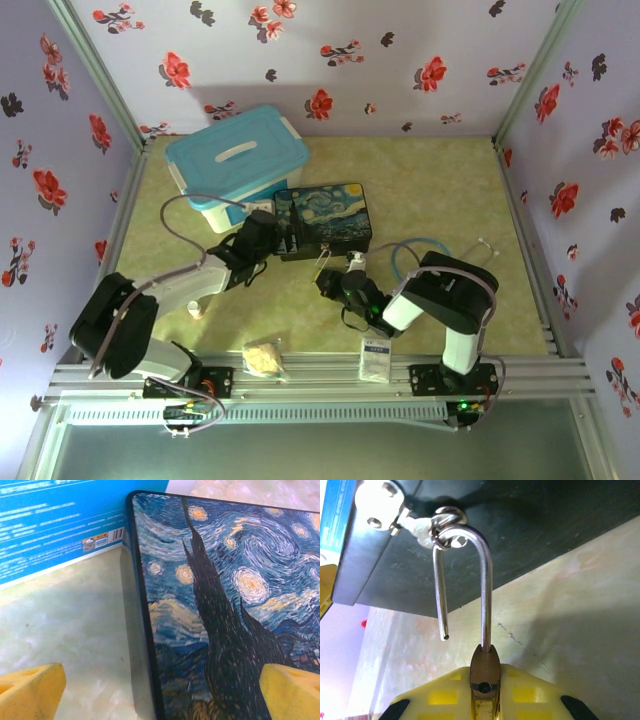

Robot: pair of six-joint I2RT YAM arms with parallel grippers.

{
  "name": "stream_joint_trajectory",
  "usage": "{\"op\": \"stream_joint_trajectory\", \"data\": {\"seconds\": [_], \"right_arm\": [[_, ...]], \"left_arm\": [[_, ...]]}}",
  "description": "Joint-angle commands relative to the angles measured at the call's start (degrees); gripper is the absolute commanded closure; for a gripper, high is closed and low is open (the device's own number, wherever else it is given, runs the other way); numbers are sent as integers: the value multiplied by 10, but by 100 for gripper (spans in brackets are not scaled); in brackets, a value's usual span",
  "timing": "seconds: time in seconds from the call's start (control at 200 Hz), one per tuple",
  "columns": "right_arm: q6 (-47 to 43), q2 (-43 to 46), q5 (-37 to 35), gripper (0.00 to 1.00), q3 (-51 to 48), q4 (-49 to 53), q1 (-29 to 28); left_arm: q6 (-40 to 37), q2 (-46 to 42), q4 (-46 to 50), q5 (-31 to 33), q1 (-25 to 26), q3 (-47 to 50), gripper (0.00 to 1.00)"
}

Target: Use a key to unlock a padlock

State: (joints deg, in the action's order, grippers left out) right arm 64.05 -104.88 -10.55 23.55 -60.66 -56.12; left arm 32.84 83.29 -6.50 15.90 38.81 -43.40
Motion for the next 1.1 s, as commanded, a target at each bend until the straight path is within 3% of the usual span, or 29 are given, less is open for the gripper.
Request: {"op": "stream_joint_trajectory", "data": {"seconds": [0.0,0.09,0.255,0.41,0.54,0.685,0.765,0.925,1.095], "right_arm": [[74,0,-2,85,8,125,-19],[86,3,-16,86,18,155,-25],[126,-28,-36,87,18,77,-26],[227,-50,-97,89,14,11,-44],[248,-18,-151,90,36,80,-57],[301,-30,-221,93,20,42,-57],[366,-68,-218,94,24,9,-57],[404,-149,-222,96,52,-102,-62],[397,-134,-267,97,52,-58,-66]], "left_arm": [[-41,32,-25,9,-4,-29,6],[-49,58,-26,3,-3,-40,14],[-57,76,-24,4,-2,-37,32],[-72,81,-20,7,0,-28,30],[-75,78,-34,6,0,-8,30],[-74,76,-47,10,0,11,31],[-78,77,-53,11,0,17,33],[-93,80,-55,8,0,22,34],[-97,75,-58,9,-1,30,37]]}}
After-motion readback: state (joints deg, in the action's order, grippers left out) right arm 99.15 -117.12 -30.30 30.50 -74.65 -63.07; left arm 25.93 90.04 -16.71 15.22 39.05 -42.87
